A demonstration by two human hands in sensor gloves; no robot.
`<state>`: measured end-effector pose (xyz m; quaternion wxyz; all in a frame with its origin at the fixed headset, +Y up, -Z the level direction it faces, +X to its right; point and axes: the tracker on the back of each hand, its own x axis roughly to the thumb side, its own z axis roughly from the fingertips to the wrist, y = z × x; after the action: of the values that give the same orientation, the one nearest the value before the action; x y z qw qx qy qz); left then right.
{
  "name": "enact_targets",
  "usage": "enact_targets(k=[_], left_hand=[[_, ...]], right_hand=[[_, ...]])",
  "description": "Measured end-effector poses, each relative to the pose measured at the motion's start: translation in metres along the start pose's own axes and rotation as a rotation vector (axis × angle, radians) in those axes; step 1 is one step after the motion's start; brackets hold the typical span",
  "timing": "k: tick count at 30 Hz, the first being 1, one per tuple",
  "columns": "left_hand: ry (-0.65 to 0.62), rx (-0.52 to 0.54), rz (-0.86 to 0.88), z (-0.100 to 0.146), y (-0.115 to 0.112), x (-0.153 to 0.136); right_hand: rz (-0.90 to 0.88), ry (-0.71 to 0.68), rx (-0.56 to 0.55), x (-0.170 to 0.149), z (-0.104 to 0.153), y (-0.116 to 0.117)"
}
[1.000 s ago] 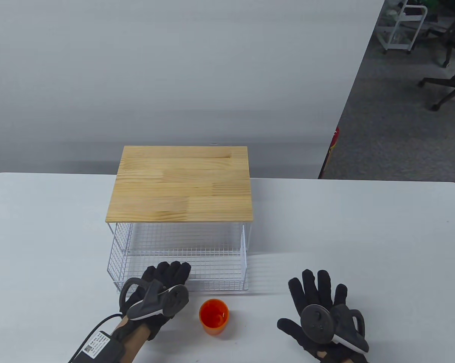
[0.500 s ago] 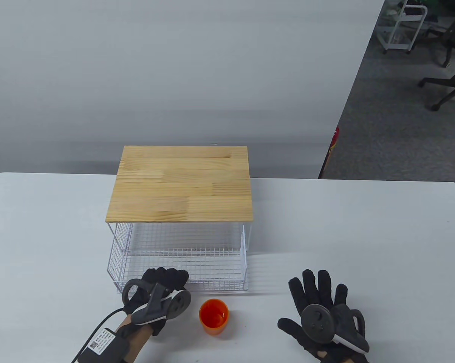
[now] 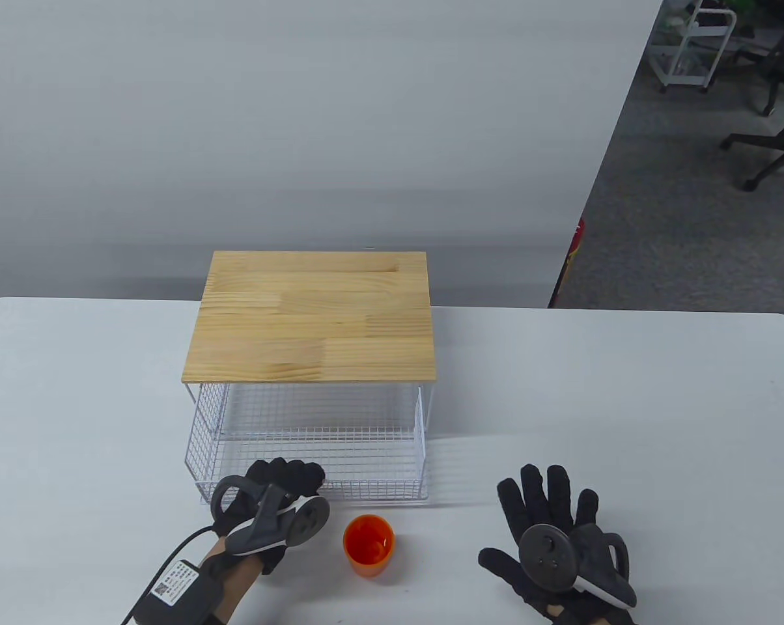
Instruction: Take the cup out of the mesh sliding drawer
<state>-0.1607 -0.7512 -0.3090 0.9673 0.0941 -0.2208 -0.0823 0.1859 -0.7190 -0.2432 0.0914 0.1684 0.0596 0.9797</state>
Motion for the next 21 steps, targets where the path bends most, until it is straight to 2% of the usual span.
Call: enact_targets(k=[21], left_hand=[[-0.003, 0.023, -0.008, -0.0045, -0.0010, -0.0015]], right_hand=[[-0.004, -0.008, -0.022, 0.0000, 0.0022, -0.0008]])
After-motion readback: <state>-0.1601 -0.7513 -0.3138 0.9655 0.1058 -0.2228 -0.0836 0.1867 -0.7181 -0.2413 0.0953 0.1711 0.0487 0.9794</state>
